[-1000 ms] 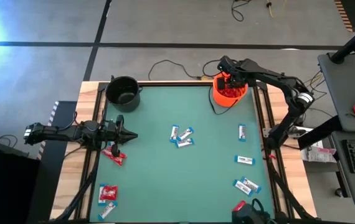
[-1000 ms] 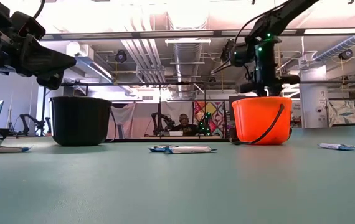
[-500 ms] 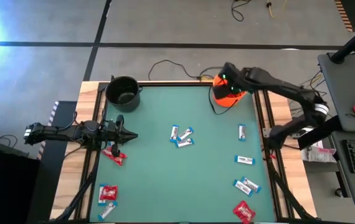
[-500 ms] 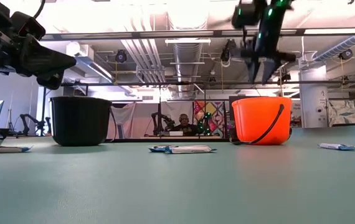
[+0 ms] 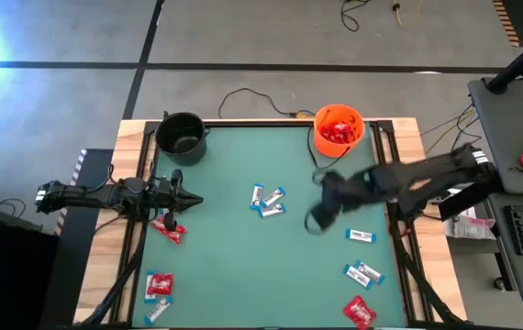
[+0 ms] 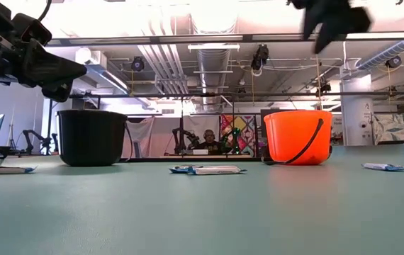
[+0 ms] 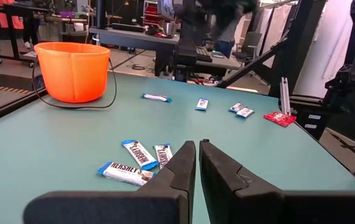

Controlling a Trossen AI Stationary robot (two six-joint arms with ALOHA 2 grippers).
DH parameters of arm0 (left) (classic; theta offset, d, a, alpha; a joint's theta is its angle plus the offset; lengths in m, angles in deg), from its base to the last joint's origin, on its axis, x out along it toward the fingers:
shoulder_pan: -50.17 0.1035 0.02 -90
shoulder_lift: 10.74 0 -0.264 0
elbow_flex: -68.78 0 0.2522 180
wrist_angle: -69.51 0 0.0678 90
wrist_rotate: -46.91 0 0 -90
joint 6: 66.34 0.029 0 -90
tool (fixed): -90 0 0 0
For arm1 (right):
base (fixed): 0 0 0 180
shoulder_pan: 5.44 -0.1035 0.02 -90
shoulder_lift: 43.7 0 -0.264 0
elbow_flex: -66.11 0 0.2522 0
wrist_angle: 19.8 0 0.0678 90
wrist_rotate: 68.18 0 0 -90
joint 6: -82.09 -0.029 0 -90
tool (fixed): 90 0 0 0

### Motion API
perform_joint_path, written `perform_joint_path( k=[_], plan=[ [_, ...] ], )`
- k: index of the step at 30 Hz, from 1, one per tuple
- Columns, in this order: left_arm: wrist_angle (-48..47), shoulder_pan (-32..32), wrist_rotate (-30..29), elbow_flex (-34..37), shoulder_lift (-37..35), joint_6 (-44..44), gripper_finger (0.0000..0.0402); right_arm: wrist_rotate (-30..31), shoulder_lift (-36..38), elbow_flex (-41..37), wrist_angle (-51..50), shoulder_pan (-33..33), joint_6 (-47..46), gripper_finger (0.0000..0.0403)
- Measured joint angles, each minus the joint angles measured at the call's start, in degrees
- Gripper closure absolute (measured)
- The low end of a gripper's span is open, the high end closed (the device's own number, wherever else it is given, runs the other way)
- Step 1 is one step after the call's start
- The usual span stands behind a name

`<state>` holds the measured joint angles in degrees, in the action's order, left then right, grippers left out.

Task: Sort candy by brand, put in halloween buckets
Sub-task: Put the red candy into the orange bucket

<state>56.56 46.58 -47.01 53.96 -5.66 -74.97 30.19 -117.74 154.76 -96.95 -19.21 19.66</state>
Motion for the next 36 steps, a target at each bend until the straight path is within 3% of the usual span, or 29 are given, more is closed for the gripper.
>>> perform_joint_path(
  k=[5,9,11,16,24,36],
  plan=[
    [0.00,-0.01,0.02,0.00,0.00,-0.01,0.0395,-11.72,-6.93,-0.14,-1.22,-11.20,-10.60,0.0211],
    [0.01,0.00,0.02,0.01,0.00,-0.01,0.0395,-27.21,-15.05,-0.14,-1.36,-17.14,-23.69,0.0179],
    [0.01,0.00,0.02,0.00,0.00,-0.01,0.0395,-34.09,-18.96,-0.01,-0.57,-19.79,-25.07,0.0162],
    [0.01,0.00,0.02,0.00,0.00,-0.01,0.0395,-44.83,-27.55,0.05,-0.20,-24.31,-25.04,0.0125],
    [0.00,-0.01,0.01,0.00,0.00,-0.01,0.0395,-49.90,-34.92,0.05,7.25,-24.74,-22.38,0.0097],
    [-0.01,-0.02,0.02,0.00,0.02,-0.01,0.0395,-55.82,-42.21,0.03,12.69,-25.85,-17.21,0.0123]
  ],
)
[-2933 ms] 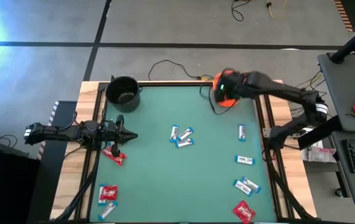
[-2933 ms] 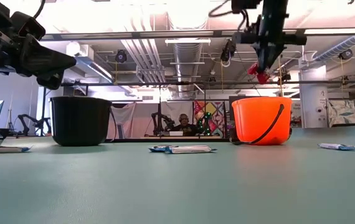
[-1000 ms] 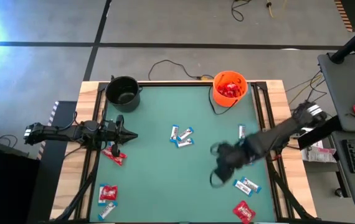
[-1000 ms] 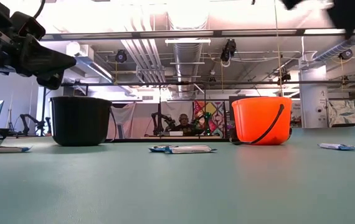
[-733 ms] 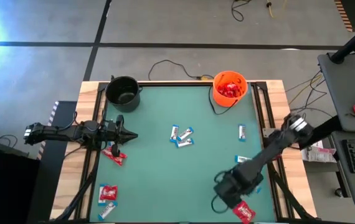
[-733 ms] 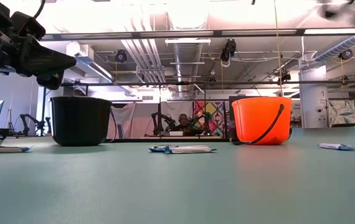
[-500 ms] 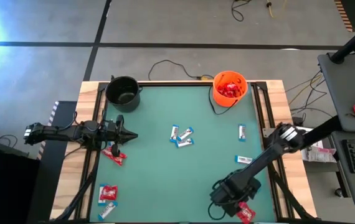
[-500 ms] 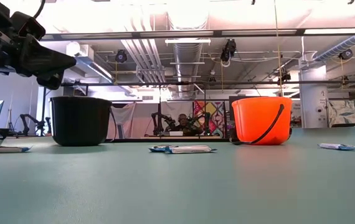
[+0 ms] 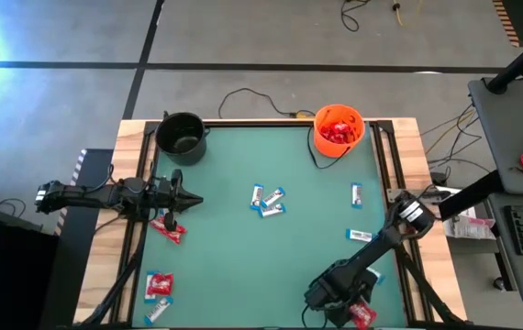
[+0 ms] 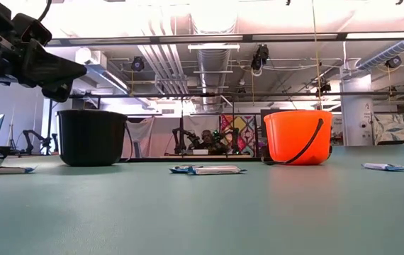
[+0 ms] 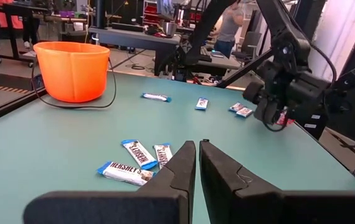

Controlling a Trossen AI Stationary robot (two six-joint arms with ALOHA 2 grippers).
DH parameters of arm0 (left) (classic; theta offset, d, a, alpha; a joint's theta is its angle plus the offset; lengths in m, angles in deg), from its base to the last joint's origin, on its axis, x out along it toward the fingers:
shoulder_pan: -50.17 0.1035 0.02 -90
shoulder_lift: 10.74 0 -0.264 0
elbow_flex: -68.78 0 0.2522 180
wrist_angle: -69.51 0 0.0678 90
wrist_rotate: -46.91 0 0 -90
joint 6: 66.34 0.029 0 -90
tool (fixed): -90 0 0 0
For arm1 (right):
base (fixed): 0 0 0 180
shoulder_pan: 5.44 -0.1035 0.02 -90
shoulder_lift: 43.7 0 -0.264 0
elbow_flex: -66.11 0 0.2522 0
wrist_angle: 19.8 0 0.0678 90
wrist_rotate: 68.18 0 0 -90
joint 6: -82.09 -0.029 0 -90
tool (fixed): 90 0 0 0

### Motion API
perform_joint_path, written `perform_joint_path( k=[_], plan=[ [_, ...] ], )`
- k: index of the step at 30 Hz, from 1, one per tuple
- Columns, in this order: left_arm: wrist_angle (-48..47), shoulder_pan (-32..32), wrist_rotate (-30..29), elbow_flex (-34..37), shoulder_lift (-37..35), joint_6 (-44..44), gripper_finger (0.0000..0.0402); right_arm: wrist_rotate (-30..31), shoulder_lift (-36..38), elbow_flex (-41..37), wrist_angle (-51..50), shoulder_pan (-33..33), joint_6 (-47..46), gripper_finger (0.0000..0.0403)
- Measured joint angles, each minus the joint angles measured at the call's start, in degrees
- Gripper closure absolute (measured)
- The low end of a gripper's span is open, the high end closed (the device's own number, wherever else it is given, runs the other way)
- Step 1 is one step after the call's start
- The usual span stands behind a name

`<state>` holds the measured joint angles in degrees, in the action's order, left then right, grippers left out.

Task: Sort candy by brand, put in halloween buckets
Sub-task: Put the red candy into the orange bucket

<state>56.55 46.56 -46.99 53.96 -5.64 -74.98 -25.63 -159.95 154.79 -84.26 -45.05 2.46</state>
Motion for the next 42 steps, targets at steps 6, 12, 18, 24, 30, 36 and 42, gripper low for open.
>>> perform_joint_path(
  k=[6,12,18,24,30,36,42],
  plan=[
    [0.02,0.00,0.00,0.00,0.01,0.00,0.0395,-2.59,-3.44,0.13,4.29,-0.89,2.04,0.0156],
    [0.02,0.01,-0.02,0.00,0.02,0.00,0.0395,-2.01,-4.78,0.11,3.47,-0.90,6.07,0.0206],
    [0.02,0.02,0.00,0.00,0.02,0.00,0.0395,0.84,-3.91,0.62,1.36,0.77,8.76,0.0259],
    [0.02,0.00,0.00,0.00,0.02,0.00,0.0395,11.51,0.94,0.85,-3.92,4.04,12.26,0.0302],
    [0.02,0.01,0.00,0.00,0.02,0.00,0.0395,24.99,11.18,0.68,-8.71,10.13,12.36,0.0317],
    [0.02,0.00,0.00,0.00,0.02,0.00,0.0395,45.66,24.78,0.72,-9.01,20.33,14.65,0.0322],
    [0.02,0.00,0.00,0.00,0.02,0.02,0.0395,64.74,38.35,0.76,-8.64,37.52,24.45,0.0326]
  ],
)
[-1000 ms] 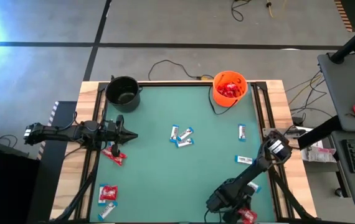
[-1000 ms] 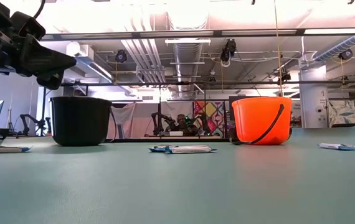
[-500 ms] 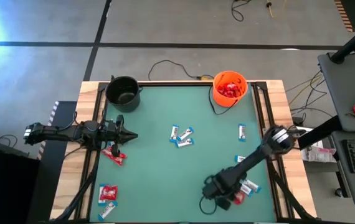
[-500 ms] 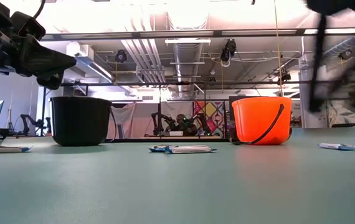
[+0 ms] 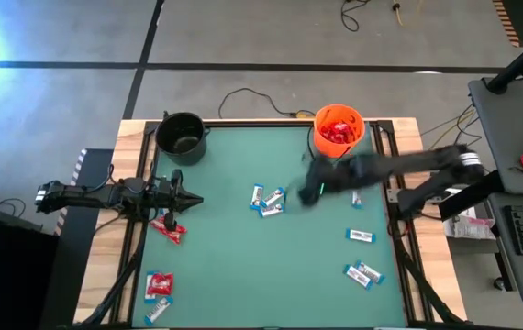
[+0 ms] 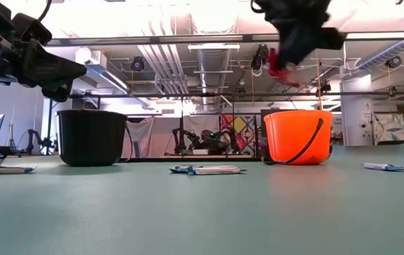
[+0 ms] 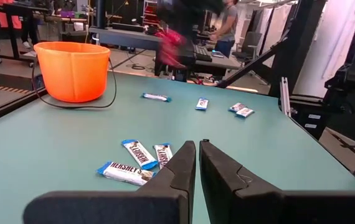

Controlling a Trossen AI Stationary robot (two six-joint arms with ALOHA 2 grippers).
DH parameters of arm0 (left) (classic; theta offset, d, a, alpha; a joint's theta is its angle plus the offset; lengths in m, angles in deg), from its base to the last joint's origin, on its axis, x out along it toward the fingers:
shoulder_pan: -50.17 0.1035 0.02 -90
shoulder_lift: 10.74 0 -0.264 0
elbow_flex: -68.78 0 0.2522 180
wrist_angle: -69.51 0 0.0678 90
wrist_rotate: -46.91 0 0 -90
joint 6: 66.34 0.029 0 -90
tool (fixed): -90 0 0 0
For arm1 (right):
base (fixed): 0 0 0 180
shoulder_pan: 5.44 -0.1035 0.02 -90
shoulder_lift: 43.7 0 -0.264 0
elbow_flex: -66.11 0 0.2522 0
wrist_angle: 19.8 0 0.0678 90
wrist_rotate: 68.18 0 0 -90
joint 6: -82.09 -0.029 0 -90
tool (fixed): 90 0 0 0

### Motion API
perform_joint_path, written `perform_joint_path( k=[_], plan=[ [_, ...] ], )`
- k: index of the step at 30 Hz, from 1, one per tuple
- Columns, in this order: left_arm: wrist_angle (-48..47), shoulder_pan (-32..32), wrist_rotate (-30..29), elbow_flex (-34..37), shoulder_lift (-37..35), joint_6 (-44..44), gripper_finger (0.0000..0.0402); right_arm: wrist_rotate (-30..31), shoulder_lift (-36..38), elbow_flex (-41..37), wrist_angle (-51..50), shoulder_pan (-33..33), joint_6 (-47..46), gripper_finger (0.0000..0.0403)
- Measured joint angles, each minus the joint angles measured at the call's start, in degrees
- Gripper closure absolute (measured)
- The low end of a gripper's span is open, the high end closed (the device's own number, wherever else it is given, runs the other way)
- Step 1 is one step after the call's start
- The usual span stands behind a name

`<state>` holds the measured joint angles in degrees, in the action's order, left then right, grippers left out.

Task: Sort candy by brand, put in halloween buckets
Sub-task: Put the red candy into the orange bucket

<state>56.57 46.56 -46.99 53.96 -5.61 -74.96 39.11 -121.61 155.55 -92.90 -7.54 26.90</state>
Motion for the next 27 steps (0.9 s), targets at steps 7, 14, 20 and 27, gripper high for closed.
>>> perform_joint_path(
  k=[7,14,20,27],
  plan=[
    [0.00,0.00,0.00,0.00,0.00,-0.02,0.0395,-2.46,5.37,-0.45,0.14,26.23,21.35,0.0332],
    [0.00,0.01,0.00,0.00,0.00,-0.02,0.0395,-6.48,-1.97,-0.96,2.70,45.18,37.34,0.0335],
    [2.85,0.02,-3.32,0.00,0.02,-3.22,0.0395,-7.12,-9.15,-0.96,6.48,52.87,44.89,0.0335],
    [15.54,0.00,-4.66,-0.07,0.04,-12.17,0.0395,-7.43,-13.60,-0.96,9.29,53.62,50.65,0.0327]
  ],
)
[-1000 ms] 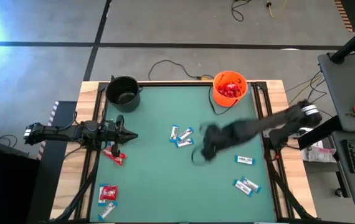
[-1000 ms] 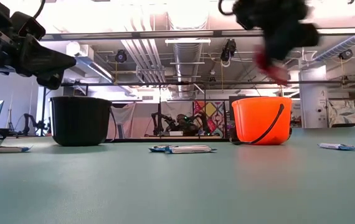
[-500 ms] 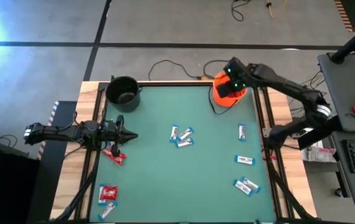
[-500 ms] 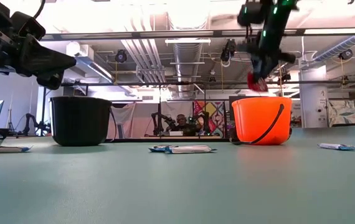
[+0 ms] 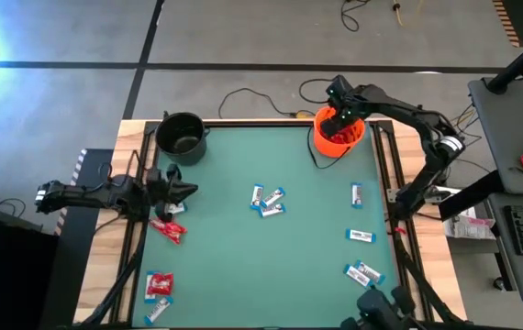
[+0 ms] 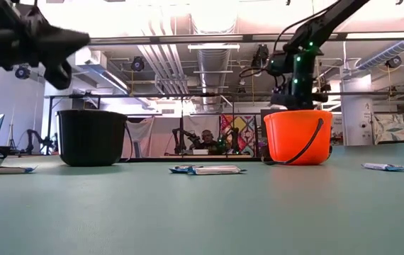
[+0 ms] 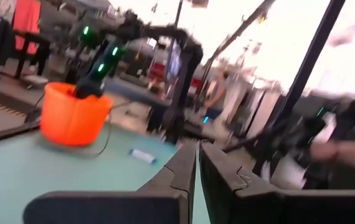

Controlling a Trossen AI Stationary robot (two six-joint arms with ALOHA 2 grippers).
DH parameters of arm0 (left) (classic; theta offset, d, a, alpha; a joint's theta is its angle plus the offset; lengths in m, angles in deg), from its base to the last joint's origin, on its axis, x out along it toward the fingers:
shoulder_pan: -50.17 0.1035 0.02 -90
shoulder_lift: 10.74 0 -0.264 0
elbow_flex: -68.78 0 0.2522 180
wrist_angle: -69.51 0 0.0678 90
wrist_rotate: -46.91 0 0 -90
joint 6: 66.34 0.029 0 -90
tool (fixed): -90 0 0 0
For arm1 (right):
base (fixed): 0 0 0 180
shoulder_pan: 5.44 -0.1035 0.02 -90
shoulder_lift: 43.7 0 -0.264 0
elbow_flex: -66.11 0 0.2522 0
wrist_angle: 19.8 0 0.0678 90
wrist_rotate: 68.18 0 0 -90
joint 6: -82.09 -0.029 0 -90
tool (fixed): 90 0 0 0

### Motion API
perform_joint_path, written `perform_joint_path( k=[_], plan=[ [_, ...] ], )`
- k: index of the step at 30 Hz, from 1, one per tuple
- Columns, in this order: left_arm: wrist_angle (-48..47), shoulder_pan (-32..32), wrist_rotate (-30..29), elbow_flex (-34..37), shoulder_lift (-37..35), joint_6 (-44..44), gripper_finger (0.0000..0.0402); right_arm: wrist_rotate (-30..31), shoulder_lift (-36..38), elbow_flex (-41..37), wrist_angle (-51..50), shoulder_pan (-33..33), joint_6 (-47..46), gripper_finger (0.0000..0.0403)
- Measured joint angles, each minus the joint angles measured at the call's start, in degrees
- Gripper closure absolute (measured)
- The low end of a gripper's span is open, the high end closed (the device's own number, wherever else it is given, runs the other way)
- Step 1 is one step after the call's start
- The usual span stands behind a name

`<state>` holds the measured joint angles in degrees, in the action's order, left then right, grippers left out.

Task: Sort candy by brand, put in halloween buckets
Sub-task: Put the red candy into the orange bucket

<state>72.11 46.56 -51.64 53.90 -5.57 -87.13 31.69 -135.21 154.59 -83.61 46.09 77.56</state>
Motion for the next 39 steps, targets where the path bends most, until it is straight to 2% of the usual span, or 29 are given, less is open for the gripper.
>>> perform_joint_path(
  k=[6,11,16,19,22,26,29,32,35,37,39],
  plan=[
    [4.17,0.02,-0.02,-0.02,0.21,-2.00,0.0395,-2.85,0.26,0.00,0.93,0.11,1.76,0.0293],
    [3.38,0.00,-0.45,0.00,1.15,-2.30,0.0395,-2.81,4.88,0.02,1.40,-0.61,1.13,0.0243],
    [5.59,0.02,-7.75,0.02,3.56,-6.79,0.0395,-2.56,12.05,0.00,0.09,-4.58,-0.86,0.0202],
    [4.78,-0.02,-8.45,-0.19,5.64,-10.94,0.0395,-0.99,14.07,-0.13,-0.23,-5.69,-3.75,0.0187],
    [-1.26,-0.16,-6.82,-4.92,8.86,-12.92,0.0395,-0.59,16.97,-0.30,-1.27,-8.57,-8.38,0.0177],
    [-20.17,-0.30,-6.58,-16.11,15.05,-17.10,0.0395,-0.92,21.34,-0.31,-0.79,-18.53,-13.21,0.0171],
    [-36.29,-1.53,-0.95,-24.34,21.62,-18.86,0.0395,-0.40,23.41,-0.35,-0.66,-27.93,-18.27,0.0174],
    [-52.01,-3.83,7.47,-30.35,29.00,-25.26,0.0395,4.24,24.53,-0.35,-1.49,-39.28,-25.20,0.0178],
    [-62.64,-7.56,16.58,-33.15,35.80,-32.86,0.0395,9.77,24.34,-0.39,-2.35,-51.55,-35.21,0.0179],
    [-66.98,-10.65,18.60,-34.08,39.90,-35.74,0.0395,14.62,23.69,-0.39,-2.22,-58.91,-40.86,0.0177],
    [-71.17,-13.21,16.70,-34.46,43.71,-38.49,0.0395,19.78,22.28,-0.39,-2.09,-65.38,-46.19,0.0176]
  ],
)
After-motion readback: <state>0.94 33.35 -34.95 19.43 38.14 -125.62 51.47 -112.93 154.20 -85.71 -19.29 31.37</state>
